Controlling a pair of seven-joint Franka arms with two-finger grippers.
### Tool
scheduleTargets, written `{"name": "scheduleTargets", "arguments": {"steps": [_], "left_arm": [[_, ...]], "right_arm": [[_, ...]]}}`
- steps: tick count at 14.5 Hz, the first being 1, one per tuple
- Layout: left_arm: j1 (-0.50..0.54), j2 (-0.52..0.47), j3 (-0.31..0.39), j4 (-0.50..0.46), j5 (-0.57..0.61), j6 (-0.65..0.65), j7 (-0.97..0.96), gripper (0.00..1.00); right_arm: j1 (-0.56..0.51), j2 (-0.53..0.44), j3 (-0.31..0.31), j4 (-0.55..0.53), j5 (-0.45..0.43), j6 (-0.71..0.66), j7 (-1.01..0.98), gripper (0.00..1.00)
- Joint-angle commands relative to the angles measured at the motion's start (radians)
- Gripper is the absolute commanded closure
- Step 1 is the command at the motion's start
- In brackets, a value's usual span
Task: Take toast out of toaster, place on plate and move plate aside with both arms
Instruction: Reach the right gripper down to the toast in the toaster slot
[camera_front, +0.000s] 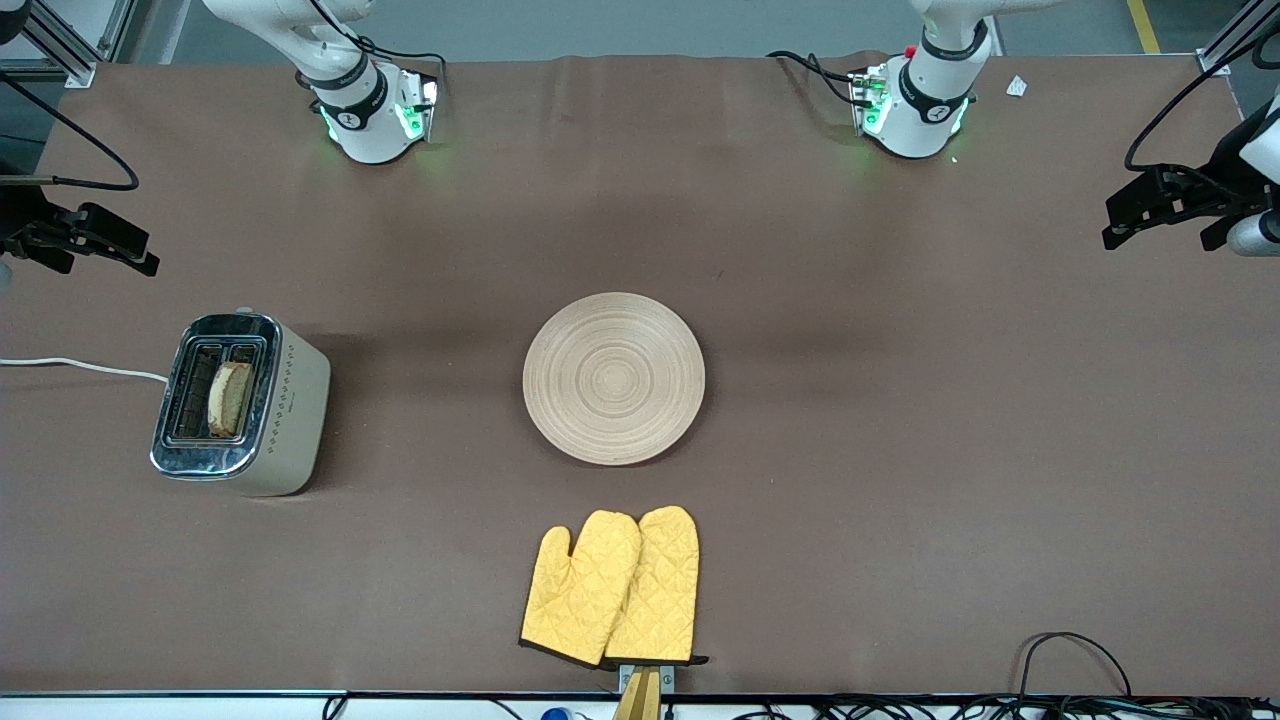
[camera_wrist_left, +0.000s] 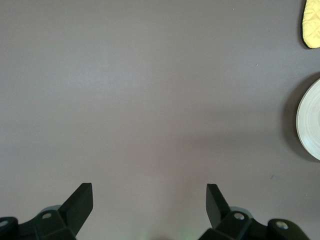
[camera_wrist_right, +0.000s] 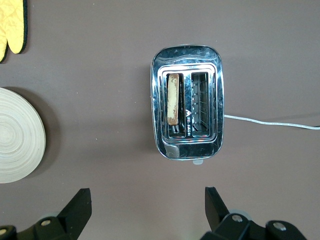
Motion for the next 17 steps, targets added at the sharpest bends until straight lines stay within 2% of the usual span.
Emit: {"name": "scheduleTargets", "arguments": {"steps": [1, 6, 9, 17], "left_arm": [[0.004, 0.018, 0.001, 0.032, 0.003, -0.007, 0.016, 0.00], [0.004, 0.026, 0.004, 0.034, 0.005, -0.007, 0.016, 0.00], [0.028, 0.024, 0.003, 0.034, 0.005, -0.007, 0.016, 0.00], [0.030, 0.026, 0.003, 0.034, 0.003, -0.007, 0.016, 0.00]], "right_arm": [[-0.004, -0.024, -0.001, -0.014, -0.009, -0.005, -0.004, 0.00], [0.002, -0.023, 0.004, -0.020, -0.008, -0.010, -0.004, 0.00], [-0.009, 0.000, 0.002, -0.049, -0.009, 0.069, -0.006, 0.00], [-0.052, 0.278, 0.001, -0.060, -0.012, 0.290, -0.066, 0.00]]}}
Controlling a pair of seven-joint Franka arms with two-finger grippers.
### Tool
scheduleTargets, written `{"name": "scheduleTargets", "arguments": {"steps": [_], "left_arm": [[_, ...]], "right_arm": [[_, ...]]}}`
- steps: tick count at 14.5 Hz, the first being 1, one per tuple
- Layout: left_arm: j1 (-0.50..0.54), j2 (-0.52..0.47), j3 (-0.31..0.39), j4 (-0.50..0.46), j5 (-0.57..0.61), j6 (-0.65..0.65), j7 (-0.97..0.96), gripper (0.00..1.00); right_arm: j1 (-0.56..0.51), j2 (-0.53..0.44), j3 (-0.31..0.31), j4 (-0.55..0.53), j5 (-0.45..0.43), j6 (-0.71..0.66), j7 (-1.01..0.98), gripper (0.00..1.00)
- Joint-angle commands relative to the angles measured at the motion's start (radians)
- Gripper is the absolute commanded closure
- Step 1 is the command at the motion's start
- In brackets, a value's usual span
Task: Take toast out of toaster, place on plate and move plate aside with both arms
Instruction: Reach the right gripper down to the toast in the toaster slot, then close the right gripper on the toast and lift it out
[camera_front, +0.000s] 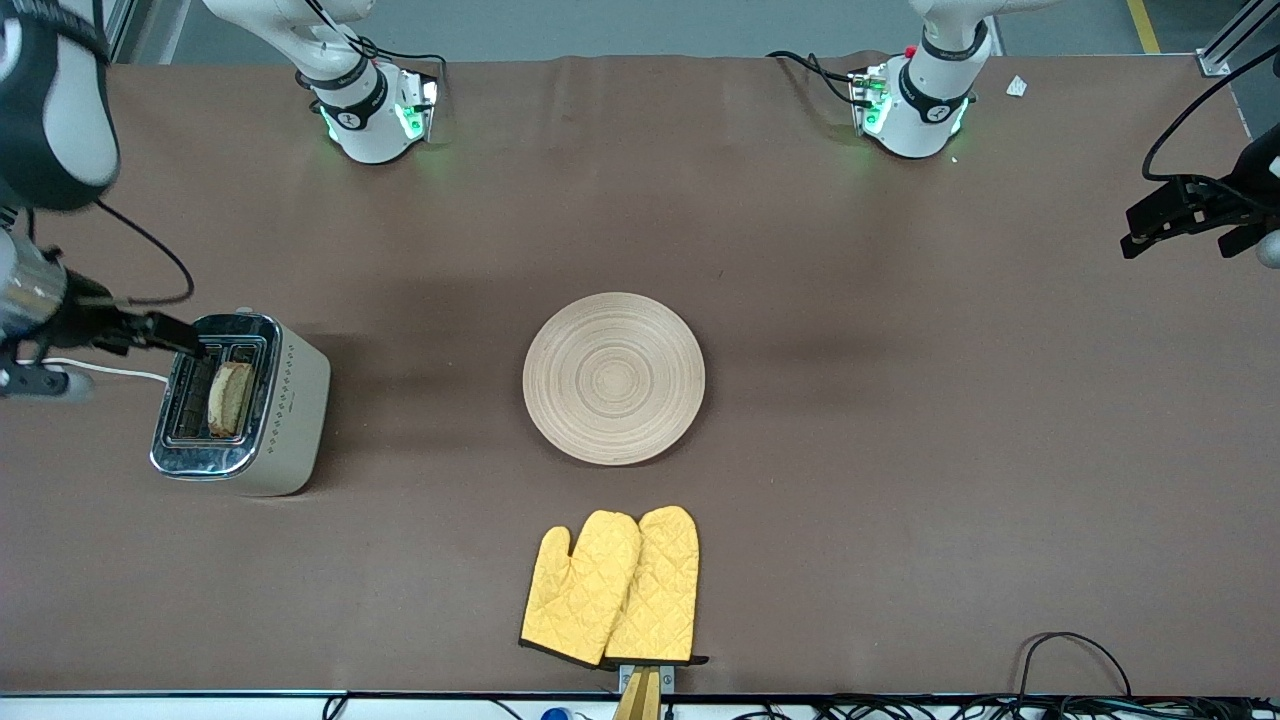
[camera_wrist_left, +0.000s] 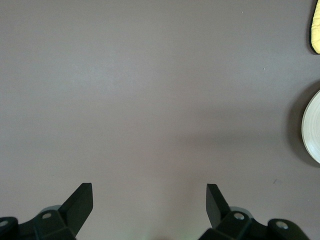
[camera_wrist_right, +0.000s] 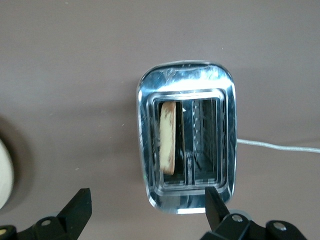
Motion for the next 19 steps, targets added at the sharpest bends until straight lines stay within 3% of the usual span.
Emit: {"name": "scheduleTargets", "arguments": {"steps": [1, 6, 7, 8, 9, 10, 15, 19], "left_arm": [[0.000, 0.008, 0.000, 0.022, 0.003, -0.009, 0.013, 0.00], [0.000, 0.010, 0.000, 0.022, 0.002, -0.007, 0.012, 0.00], [0.000, 0.010, 0.000, 0.022, 0.002, -0.007, 0.013, 0.00], [0.000, 0.011, 0.000, 0.022, 0.002, -0.007, 0.013, 0.00], [0.000, 0.011, 0.000, 0.022, 0.000, -0.007, 0.013, 0.00], [0.000, 0.011, 0.000, 0.022, 0.000, -0.007, 0.013, 0.00], [0.000, 0.011, 0.000, 0.022, 0.000, -0.007, 0.013, 0.00], [0.000, 0.013, 0.000, 0.022, 0.000, -0.007, 0.015, 0.00]], "right_arm": [[-0.033, 0.080, 0.006, 0.011, -0.010, 0.047, -0.042, 0.00], [-0.030, 0.149, 0.006, -0.052, -0.010, 0.110, -0.040, 0.00], [-0.027, 0.154, 0.006, -0.057, -0.010, 0.110, -0.040, 0.13], [-0.022, 0.155, 0.008, -0.055, -0.010, 0.102, -0.040, 0.60], [-0.009, 0.155, 0.006, -0.054, -0.010, 0.098, -0.038, 0.95], [-0.012, 0.155, 0.008, -0.054, -0.010, 0.093, -0.034, 1.00], [-0.022, 0.155, 0.006, -0.011, -0.008, 0.073, -0.037, 1.00], [-0.013, 0.146, 0.011, 0.167, 0.007, -0.132, -0.028, 1.00]]}}
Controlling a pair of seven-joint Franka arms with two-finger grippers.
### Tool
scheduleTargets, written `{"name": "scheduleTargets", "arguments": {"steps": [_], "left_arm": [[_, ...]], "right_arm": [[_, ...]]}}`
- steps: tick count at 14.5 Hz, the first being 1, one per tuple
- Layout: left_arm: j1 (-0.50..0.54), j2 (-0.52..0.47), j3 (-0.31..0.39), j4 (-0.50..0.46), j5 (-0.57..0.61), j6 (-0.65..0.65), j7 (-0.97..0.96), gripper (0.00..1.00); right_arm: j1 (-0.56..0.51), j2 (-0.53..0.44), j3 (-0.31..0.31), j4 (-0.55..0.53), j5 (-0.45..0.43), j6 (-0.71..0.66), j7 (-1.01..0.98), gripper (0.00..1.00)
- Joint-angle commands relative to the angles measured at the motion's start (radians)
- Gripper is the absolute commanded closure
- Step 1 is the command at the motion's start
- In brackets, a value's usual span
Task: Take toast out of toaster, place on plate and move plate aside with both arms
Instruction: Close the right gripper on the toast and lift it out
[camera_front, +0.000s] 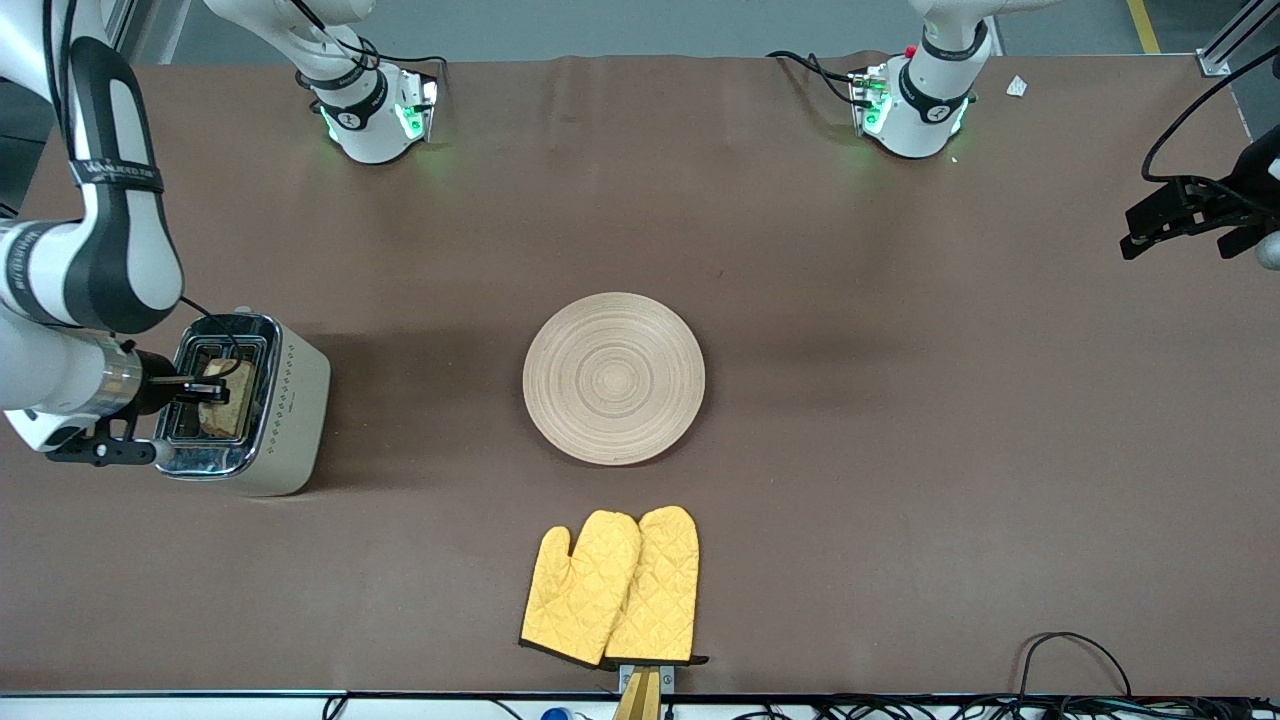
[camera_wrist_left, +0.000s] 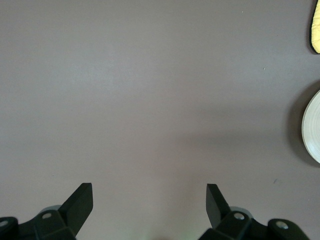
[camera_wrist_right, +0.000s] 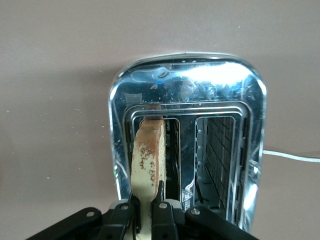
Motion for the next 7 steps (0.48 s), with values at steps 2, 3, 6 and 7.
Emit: {"name": "scheduleTargets", "arguments": {"steps": [2, 3, 6, 7], "left_arm": [[0.000, 0.010, 0.000, 0.021, 0.000, -0.007, 0.014, 0.00], [0.000, 0.008, 0.000, 0.021, 0.000, -0.007, 0.014, 0.00], [0.000, 0.010, 0.000, 0.021, 0.000, -0.007, 0.014, 0.00], [0.000, 0.010, 0.000, 0.021, 0.000, -0.007, 0.014, 0.00]], "right_arm": [[0.019, -0.033, 0.013, 0.167, 0.021, -0.189, 0.010, 1.00], [0.033, -0.047, 0.013, 0.193, 0.056, -0.206, 0.010, 1.00], [0.119, -0.049, 0.011, 0.226, 0.136, -0.205, 0.095, 1.00], [0.143, -0.047, 0.011, 0.224, 0.186, -0.199, 0.129, 1.00]]}}
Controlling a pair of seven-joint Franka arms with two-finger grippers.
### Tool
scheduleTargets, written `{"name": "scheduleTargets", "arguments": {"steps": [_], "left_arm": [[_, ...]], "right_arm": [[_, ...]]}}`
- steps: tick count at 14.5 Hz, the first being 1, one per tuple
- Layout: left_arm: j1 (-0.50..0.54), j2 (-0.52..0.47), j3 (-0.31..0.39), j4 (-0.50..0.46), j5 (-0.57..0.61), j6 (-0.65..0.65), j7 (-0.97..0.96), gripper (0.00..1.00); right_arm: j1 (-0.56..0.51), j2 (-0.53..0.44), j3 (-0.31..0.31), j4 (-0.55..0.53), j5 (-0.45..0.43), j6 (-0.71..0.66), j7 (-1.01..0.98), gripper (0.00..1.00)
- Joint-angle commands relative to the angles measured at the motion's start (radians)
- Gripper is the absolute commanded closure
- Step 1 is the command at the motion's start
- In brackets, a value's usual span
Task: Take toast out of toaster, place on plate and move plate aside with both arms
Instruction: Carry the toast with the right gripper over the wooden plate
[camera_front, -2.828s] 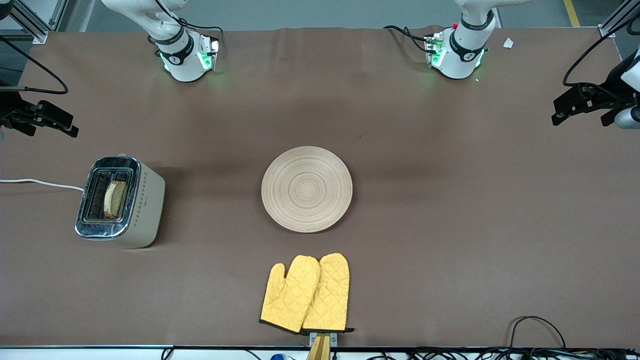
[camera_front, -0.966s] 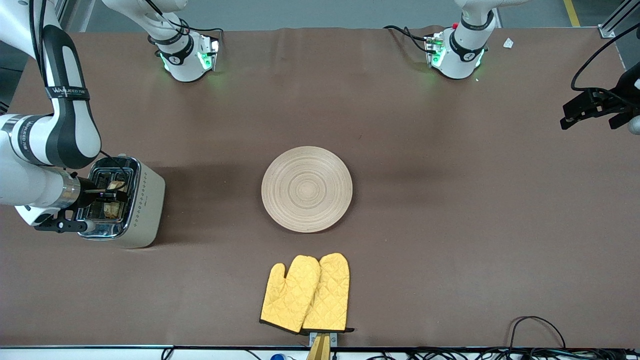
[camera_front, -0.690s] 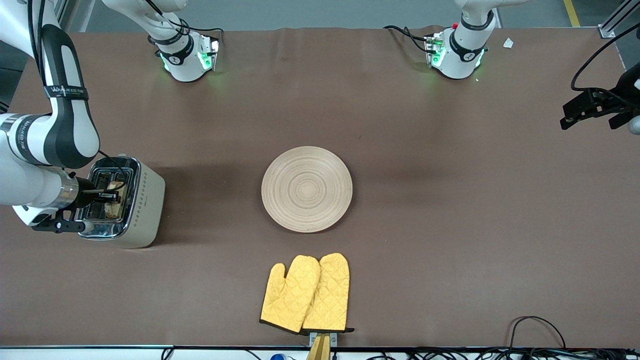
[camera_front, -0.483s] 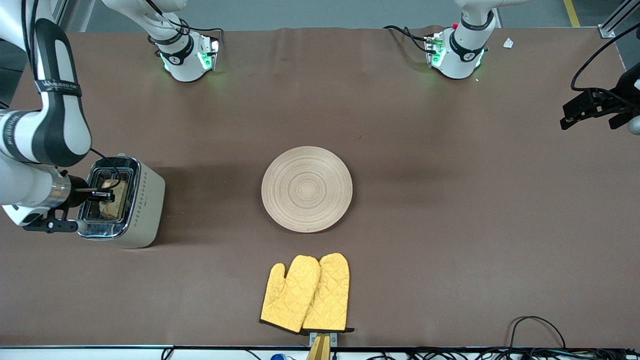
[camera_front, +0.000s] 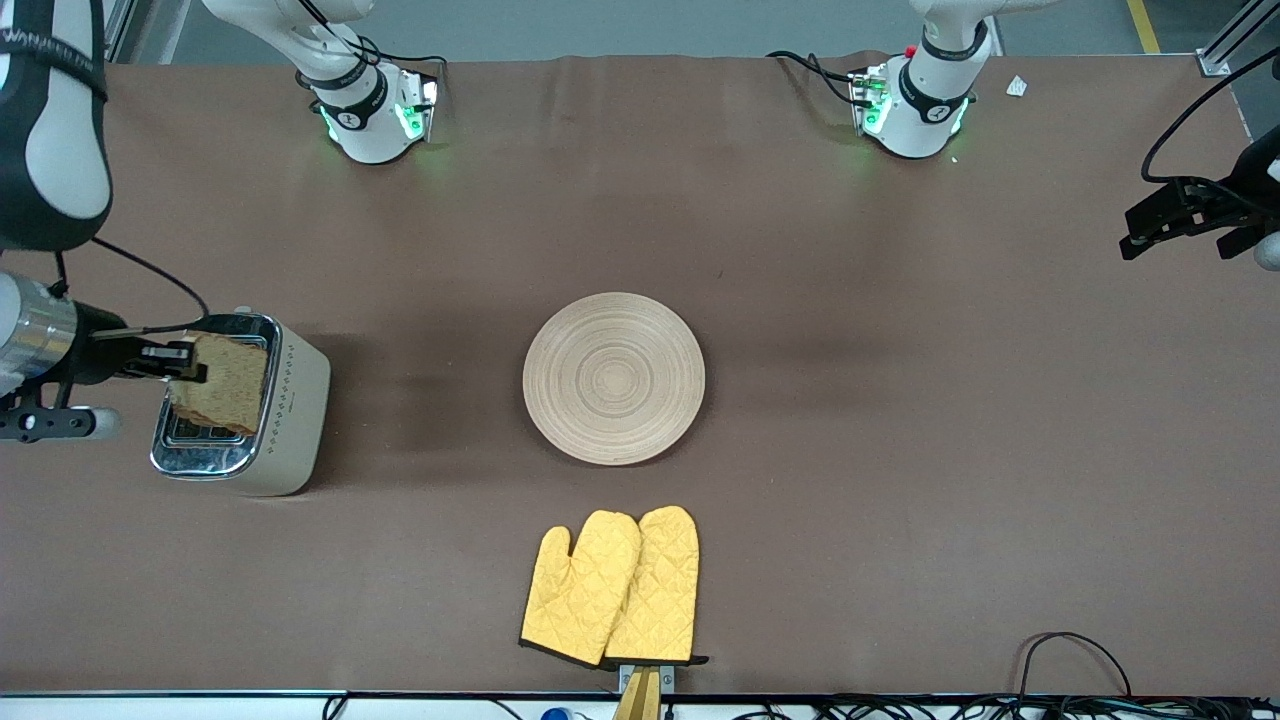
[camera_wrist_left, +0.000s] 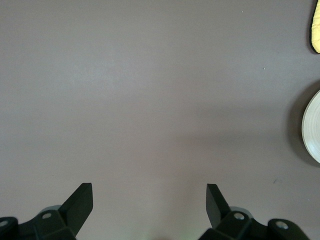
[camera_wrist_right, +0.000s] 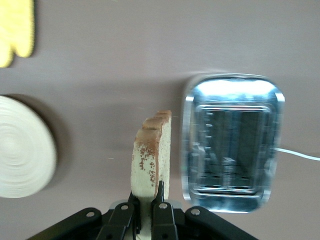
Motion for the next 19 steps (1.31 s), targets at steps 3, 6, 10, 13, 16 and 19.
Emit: {"name": "scheduleTargets", "arguments": {"steps": [3, 6, 10, 13, 16, 19], "left_arm": [[0.000, 0.009, 0.000, 0.021, 0.000, -0.007, 0.014, 0.00], [0.000, 0.009, 0.000, 0.021, 0.000, -0.007, 0.014, 0.00], [0.000, 0.009, 0.000, 0.022, 0.000, -0.007, 0.014, 0.00], [0.000, 0.009, 0.000, 0.022, 0.000, -0.007, 0.013, 0.00], [0.000, 0.009, 0.000, 0.022, -0.001, -0.007, 0.013, 0.00], [0.000, 0.011, 0.000, 0.022, 0.000, -0.003, 0.013, 0.00]], "right_arm": [[0.166, 0.020, -0.005, -0.020, 0.107, 0.079, 0.189, 1.00], [0.206, 0.078, -0.005, -0.094, 0.275, 0.181, 0.195, 1.00], [0.287, 0.196, -0.005, -0.123, 0.435, 0.311, 0.194, 1.00], [0.362, 0.309, -0.005, -0.111, 0.541, 0.380, 0.171, 1.00], [0.422, 0.343, -0.004, -0.100, 0.605, 0.382, 0.149, 1.00], [0.451, 0.350, -0.005, -0.108, 0.722, 0.382, 0.091, 1.00]]}}
